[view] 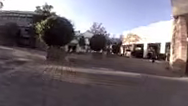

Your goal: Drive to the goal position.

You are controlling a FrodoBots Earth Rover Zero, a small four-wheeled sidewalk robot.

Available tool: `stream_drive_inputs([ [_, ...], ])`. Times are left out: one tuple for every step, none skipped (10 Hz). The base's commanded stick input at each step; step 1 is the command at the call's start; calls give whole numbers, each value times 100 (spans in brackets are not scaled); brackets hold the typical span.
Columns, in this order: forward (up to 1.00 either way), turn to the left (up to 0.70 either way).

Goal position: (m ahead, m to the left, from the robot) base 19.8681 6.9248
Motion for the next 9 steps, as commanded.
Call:
stream_drive_inputs([
  [85, 0],
  [85, 0],
  [85, 0],
  [85, 0],
  [85, 0],
  [85, 0],
  [85, 0],
  [85, 0],
  [85, 0],
])
